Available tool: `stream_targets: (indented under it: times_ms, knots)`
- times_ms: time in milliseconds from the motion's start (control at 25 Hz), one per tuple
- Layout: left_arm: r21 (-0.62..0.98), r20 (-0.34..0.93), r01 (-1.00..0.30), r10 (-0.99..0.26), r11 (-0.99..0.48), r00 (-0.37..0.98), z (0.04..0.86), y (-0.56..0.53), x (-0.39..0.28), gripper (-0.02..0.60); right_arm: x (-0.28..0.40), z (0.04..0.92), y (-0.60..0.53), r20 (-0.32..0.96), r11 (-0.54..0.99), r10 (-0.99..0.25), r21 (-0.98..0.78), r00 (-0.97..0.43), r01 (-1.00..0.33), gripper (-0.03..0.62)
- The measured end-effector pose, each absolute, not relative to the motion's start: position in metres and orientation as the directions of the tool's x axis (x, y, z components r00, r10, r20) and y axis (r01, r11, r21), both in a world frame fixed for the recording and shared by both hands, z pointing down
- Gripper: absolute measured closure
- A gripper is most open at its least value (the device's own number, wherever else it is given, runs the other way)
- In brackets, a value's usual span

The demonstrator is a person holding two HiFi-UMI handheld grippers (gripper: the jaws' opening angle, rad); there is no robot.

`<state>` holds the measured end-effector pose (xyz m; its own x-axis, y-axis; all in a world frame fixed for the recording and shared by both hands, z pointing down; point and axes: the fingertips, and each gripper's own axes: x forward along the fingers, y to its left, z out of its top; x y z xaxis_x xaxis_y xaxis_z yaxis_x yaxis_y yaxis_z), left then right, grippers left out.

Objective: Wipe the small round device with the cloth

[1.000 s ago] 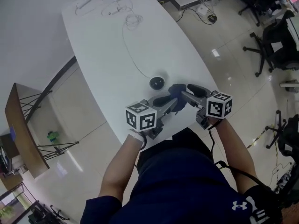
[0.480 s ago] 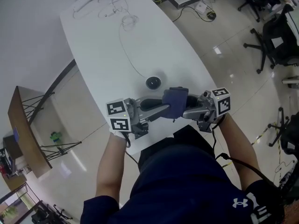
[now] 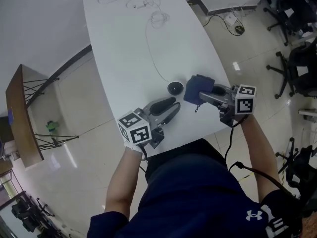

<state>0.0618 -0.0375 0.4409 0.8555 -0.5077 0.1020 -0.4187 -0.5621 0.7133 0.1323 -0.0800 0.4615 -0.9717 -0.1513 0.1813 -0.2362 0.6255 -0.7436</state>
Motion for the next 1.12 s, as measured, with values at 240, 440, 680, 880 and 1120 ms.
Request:
stream_targets:
  times_ms: [240, 440, 680, 880, 1120]
  knots:
    - [0.37, 0.39, -0.723, -0.608, -0.584, 0.691, 0.47, -0.056, 0.047, 0.486, 0.092, 0.524, -0.176, 0.639, 0.932, -0.096, -0.212, -0.763, -0.295, 0.476]
    - [0.183, 0.545, -0.822, -0.641, -0.539, 0.541, 0.503, -0.068, 0.044, 0.49, 0.031, 0.56, -0.151, 0.662, 0.96, 0.203, -0.279, -0.722, 0.015, 0.476]
    - [0.186, 0.58, -0.83, -0.623, -0.526, 0.524, 0.514, -0.078, 0.041, 0.497, 0.065, 0.576, -0.141, 0.662, 0.939, 0.208, -0.342, -0.72, -0.044, 0.477]
    - [0.278, 0.552, -0.816, -0.611, -0.506, 0.567, 0.5, -0.081, 0.038, 0.495, 0.108, 0.577, -0.107, 0.59, 0.86, 0.072, -0.445, -0.804, -0.25, 0.476]
    - [0.251, 0.474, -0.882, -0.744, -0.399, 0.472, 0.485, -0.086, 0.007, 0.505, 0.112, 0.585, -0.053, 0.544, 0.552, -0.267, -0.591, -0.796, -0.589, 0.474]
